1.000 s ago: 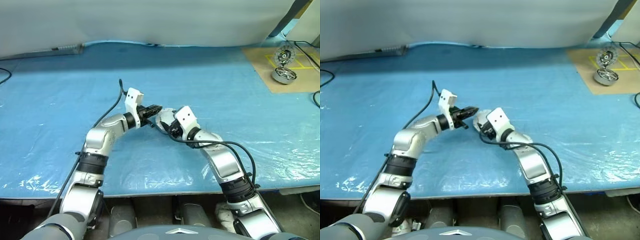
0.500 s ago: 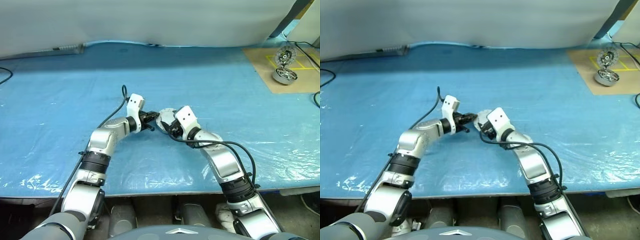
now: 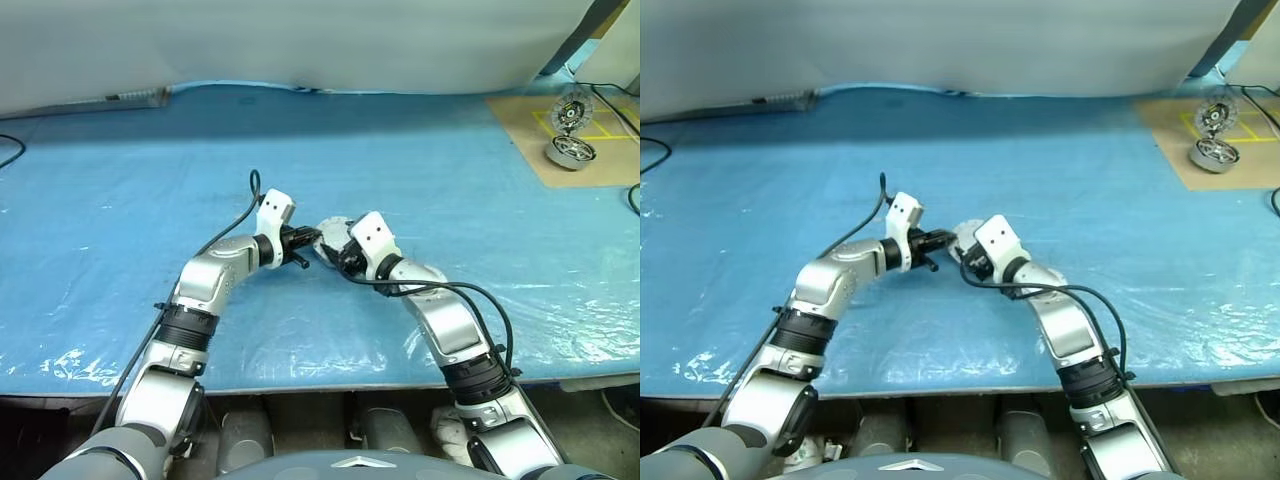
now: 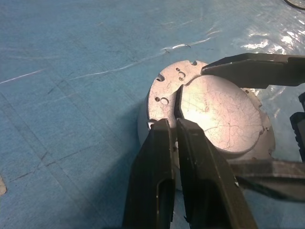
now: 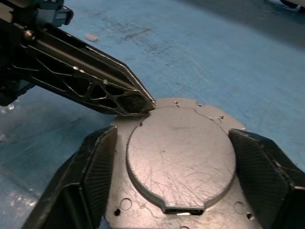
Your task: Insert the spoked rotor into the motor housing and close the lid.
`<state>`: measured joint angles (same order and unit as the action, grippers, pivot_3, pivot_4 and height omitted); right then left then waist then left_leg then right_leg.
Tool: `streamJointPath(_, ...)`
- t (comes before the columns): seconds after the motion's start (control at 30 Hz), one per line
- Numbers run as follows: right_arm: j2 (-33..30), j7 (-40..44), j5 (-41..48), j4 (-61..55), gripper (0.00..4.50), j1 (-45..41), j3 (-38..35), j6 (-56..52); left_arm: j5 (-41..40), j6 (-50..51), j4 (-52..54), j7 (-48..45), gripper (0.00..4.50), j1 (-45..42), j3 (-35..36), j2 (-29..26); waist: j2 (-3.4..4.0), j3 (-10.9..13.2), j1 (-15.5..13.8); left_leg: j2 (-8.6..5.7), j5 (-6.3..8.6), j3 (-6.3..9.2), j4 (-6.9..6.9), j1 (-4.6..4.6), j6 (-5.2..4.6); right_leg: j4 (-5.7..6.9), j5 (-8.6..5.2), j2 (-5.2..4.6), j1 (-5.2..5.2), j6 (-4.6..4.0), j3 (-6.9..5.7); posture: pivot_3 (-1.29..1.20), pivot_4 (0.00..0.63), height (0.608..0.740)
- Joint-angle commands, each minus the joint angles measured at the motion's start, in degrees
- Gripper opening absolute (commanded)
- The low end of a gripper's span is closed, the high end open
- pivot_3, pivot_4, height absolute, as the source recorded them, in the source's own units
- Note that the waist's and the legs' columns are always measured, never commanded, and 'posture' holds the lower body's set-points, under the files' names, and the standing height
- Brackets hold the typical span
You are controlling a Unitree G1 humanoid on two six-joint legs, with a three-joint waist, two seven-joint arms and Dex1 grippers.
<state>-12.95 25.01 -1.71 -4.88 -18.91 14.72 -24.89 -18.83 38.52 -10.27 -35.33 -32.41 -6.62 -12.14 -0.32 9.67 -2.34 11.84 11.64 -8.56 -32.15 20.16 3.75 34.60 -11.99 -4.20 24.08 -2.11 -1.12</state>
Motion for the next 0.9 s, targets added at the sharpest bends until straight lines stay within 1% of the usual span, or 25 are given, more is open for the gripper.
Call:
streamJointPath(0.03, 0.7, 0.3, 1.5, -1.2, 4.48, 1.5, -0.6, 0.1, 0.8, 0.5, 0.4, -0.6, 0.28, 1.1, -1.4, 0.0, 0.0, 0.0, -0.1, 0.0, 0.0, 0.0, 0.02, 0.01, 0.0, -0.03, 0.0, 0.0, 0.0, 0.0, -0.01, 0.0, 0.15, 0.74)
streamJointPath(0.13, 1.5, 0.6, 5.4, -4.7, 4.48, 2.1, -4.5, -1.5, 1.0, 0.0, 0.3, -0.6, 0.28, 1.1, -1.5, 0.0, 0.0, 0.0, -0.2, 0.0, 0.0, 0.01, 0.05, 0.03, 0.0, -0.1, 0.0, 0.0, 0.02, 0.0, -0.04, 0.0, 0.15, 0.74)
streamJointPath(0.23, 3.0, 1.6, 12.0, -9.7, 4.48, 2.7, -9.4, -5.7, 1.1, -0.5, 0.2, -0.8, 0.28, 1.0, -1.6, 0.1, 0.01, 0.0, -0.4, 0.0, 0.01, 0.03, 0.07, 0.08, -0.02, -0.12, -0.01, 0.0, 0.12, 0.02, -0.06, 0.0, 0.15, 0.74)
streamJointPath(0.43, 6.1, -0.1, 23.2, -15.1, 4.48, 2.8, -17.5, -14.7, 1.4, -1.3, -0.4, -1.2, 0.28, 0.6, -1.9, 0.5, 0.02, 0.0, -0.4, 0.0, 0.02, 0.03, 0.08, 0.1, -0.04, -0.13, -0.02, 0.0, 0.15, 0.03, -0.07, 0.0, 0.15, 0.74)
streamJointPath(0.57, 7.8, -3.8, 27.0, -14.9, 4.48, 2.7, -20.8, -19.7, 1.7, -1.7, -0.8, -1.3, 0.28, 0.4, -1.8, 0.8, 0.02, 0.0, -0.4, 0.0, 0.02, 0.03, 0.08, 0.09, -0.04, -0.13, -0.02, -0.01, 0.15, 0.03, -0.07, 0.0, 0.15, 0.74)
streamJointPath(0.73, 9.7, -9.3, 29.4, -10.9, 4.48, 2.1, -25.0, -25.1, 1.9, -1.8, -0.6, -1.4, 0.28, 0.4, -1.7, 1.1, 0.02, 0.0, -0.7, -0.03, 0.02, 0.03, 0.09, 0.11, -0.02, -0.17, -0.02, -0.03, 0.15, 0.04, -0.07, 0.0, 0.15, 0.74)
streamJointPath(0.9, 11.8, -13.7, 31.5, -7.7, 4.48, -0.2, -28.7, -28.0, 2.0, -2.0, -0.5, -1.5, 0.28, 0.5, -1.8, 1.2, 0.05, 0.0, -0.6, -0.03, 0.02, 0.03, 0.14, 0.1, -0.02, -0.18, -0.02, -0.02, 0.16, 0.04, -0.07, 0.0, 0.15, 0.74)
